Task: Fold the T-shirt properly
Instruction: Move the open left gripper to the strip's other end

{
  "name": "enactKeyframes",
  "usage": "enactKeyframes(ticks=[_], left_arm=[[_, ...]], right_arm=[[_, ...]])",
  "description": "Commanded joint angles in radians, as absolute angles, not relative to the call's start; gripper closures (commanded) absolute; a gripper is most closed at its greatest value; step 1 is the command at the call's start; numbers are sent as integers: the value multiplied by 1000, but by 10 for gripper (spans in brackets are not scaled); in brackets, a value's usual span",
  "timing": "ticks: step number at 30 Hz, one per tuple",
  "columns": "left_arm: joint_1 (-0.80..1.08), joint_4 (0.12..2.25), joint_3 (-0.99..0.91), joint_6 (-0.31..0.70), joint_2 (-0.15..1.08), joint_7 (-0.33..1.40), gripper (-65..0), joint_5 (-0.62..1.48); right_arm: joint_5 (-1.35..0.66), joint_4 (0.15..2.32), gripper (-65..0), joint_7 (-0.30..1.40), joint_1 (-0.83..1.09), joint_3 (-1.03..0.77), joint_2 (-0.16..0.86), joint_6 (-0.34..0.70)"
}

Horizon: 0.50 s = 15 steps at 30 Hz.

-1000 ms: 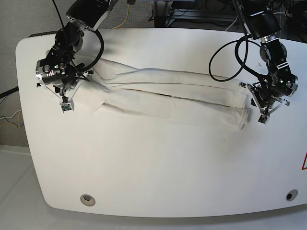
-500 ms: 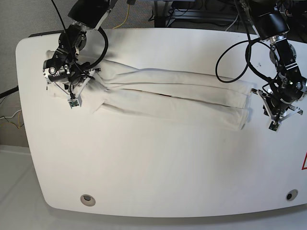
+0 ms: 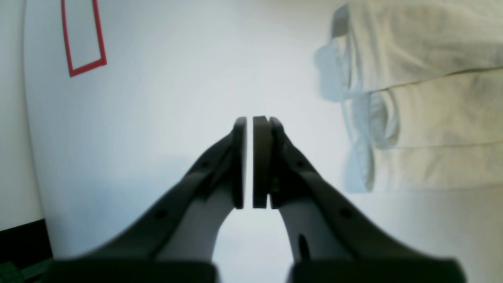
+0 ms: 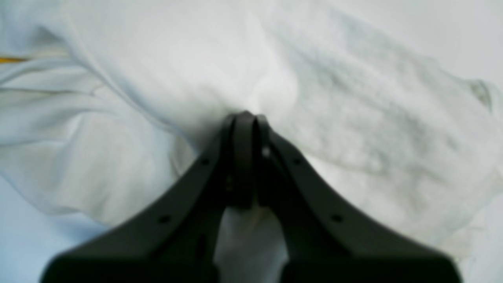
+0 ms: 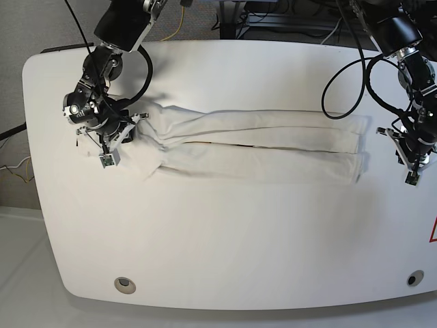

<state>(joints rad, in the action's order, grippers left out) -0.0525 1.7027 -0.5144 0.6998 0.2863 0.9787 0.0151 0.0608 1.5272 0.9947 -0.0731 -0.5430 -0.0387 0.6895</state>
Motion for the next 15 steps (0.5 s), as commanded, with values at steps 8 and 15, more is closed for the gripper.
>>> enactKeyframes(ticks=[8, 15], left_arm=[[-68, 1716, -519, 698, 312, 960, -18, 22], [-70, 1633, -519, 698, 312, 911, -19, 22]], right_arm=[[111, 1494, 0, 1086, -84, -535, -54, 698], [111, 1494, 0, 1086, -82, -535, -51, 698]])
